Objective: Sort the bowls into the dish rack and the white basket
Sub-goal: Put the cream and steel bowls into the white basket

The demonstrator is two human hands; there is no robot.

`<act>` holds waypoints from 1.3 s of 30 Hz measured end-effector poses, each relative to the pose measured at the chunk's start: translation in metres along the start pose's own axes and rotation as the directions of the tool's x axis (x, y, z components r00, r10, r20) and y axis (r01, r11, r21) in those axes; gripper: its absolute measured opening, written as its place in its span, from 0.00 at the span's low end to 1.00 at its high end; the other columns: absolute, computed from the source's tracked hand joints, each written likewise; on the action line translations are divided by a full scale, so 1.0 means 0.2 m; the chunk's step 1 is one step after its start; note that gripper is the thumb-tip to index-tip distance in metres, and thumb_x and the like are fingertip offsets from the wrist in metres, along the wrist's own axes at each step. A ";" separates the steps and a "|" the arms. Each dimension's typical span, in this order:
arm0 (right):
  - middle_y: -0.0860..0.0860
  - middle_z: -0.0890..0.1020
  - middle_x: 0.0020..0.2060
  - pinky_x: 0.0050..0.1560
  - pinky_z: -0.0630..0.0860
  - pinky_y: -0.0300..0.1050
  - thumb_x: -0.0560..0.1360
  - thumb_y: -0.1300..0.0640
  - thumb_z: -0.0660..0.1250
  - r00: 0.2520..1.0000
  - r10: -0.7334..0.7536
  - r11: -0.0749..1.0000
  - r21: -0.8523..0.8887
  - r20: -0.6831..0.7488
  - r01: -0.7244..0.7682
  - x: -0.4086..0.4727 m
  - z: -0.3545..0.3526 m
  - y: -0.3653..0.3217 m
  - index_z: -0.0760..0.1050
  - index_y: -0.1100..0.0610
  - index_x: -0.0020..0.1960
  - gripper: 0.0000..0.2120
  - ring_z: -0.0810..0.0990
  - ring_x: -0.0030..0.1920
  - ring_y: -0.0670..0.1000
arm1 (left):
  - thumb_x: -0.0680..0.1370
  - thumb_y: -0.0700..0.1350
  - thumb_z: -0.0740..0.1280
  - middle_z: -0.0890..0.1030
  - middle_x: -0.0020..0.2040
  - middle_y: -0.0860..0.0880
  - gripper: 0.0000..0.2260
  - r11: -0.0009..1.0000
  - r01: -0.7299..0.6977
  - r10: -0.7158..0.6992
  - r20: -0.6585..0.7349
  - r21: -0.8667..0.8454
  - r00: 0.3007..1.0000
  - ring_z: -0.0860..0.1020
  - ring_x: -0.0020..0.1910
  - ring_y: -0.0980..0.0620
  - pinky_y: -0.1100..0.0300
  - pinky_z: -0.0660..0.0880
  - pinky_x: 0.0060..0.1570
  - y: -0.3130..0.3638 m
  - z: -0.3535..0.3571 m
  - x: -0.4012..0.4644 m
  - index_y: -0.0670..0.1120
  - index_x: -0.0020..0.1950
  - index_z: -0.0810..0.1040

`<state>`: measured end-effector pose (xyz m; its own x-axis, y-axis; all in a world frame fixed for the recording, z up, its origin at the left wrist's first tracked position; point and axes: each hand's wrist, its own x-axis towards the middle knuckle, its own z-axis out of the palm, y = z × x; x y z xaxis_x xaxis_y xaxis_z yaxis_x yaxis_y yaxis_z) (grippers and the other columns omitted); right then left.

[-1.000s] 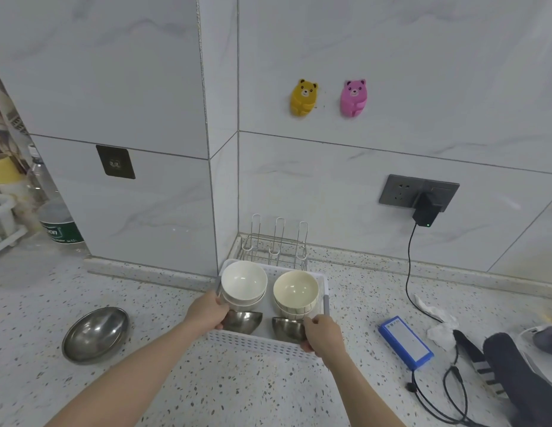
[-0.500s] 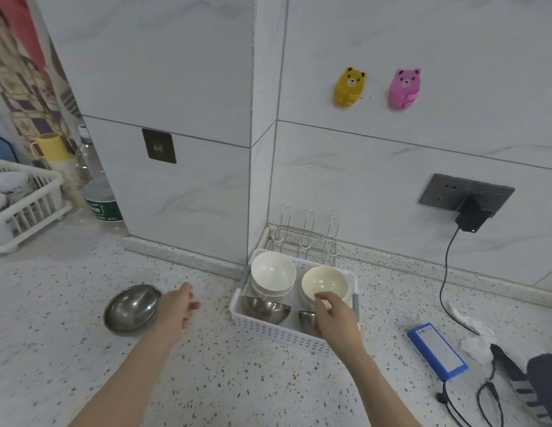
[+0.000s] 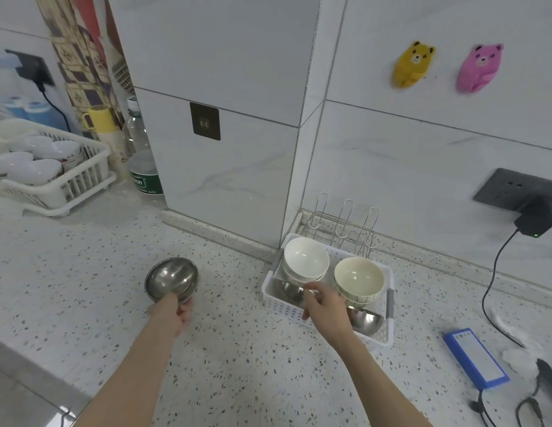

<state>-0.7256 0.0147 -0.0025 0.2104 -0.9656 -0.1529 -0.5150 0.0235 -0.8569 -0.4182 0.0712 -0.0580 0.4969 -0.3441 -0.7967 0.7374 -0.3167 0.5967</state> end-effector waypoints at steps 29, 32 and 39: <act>0.37 0.76 0.63 0.57 0.79 0.53 0.77 0.57 0.69 0.970 -0.233 0.959 0.181 0.061 0.219 0.00 -0.31 -0.03 0.69 0.28 0.63 0.26 0.82 0.49 0.59 | 0.79 0.45 0.65 0.77 0.28 0.48 0.09 0.849 -0.261 -0.112 0.640 0.460 0.760 0.63 0.20 0.58 0.68 0.57 0.15 -0.08 0.57 -0.68 0.38 0.50 0.76; 0.30 0.77 0.55 0.48 0.82 0.51 0.76 0.57 0.71 0.970 -0.242 0.954 0.187 0.022 0.234 0.02 -0.31 -0.05 0.72 0.26 0.54 0.25 0.83 0.43 0.51 | 0.80 0.52 0.64 0.76 0.27 0.50 0.16 0.762 -0.350 -0.085 0.619 0.545 0.781 0.63 0.20 0.58 0.67 0.57 0.16 -0.06 0.60 -0.71 0.38 0.53 0.77; 0.44 0.85 0.48 0.42 0.79 0.37 0.72 0.53 0.75 0.984 -0.150 0.945 0.279 -0.094 0.171 0.08 -0.29 -0.08 0.79 0.40 0.53 0.13 0.82 0.52 0.40 | 0.82 0.60 0.54 0.80 0.46 0.45 0.18 0.511 -0.558 0.131 0.582 0.654 0.803 0.69 0.33 0.53 0.65 0.62 0.26 -0.01 0.71 -0.78 0.47 0.49 0.74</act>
<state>-0.7619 -0.0166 0.0371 0.2062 -0.9782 0.0244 -0.2185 -0.0703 -0.9733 -0.5625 0.0000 0.0779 0.2294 -0.8320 -0.5051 -0.1994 -0.5482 0.8123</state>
